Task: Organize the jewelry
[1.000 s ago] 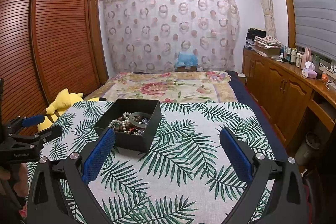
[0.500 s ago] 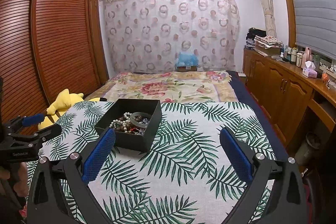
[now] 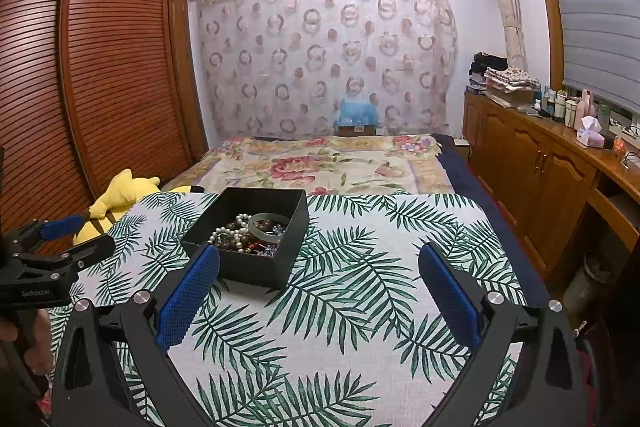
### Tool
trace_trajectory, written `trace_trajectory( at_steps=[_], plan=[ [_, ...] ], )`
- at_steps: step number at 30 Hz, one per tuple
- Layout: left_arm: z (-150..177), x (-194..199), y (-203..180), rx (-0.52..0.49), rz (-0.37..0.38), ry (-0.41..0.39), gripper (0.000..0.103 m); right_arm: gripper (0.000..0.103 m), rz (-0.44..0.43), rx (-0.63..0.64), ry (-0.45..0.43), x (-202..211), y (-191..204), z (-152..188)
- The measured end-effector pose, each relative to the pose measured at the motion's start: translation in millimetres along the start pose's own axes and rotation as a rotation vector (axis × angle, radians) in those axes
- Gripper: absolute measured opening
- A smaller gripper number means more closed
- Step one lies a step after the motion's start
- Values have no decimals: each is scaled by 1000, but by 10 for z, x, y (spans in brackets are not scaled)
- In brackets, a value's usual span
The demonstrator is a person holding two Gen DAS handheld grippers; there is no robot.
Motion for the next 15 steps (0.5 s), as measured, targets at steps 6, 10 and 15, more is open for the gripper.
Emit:
trace_trajectory(
  at_steps=[6, 10, 15],
  plan=[
    [1, -1, 0, 1, -1, 0, 95, 101, 1, 1, -1, 1, 0, -1],
    [4, 1, -2, 0, -1, -1, 95, 101, 0, 2, -1, 1, 8, 1],
    [6, -2, -1, 0, -1, 0, 95, 101, 0, 1, -1, -1, 7, 3]
  ],
)
Point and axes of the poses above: each gripper's, at about its wrist camera, not at the fingertips, and x roughly against the way its jaws point, y to its left, z to its underside, the point moved 7 cm from there along -x, roughly the way its jaws point, and after that the axes turned 15 degrees about -z, right-handed, at the moved point
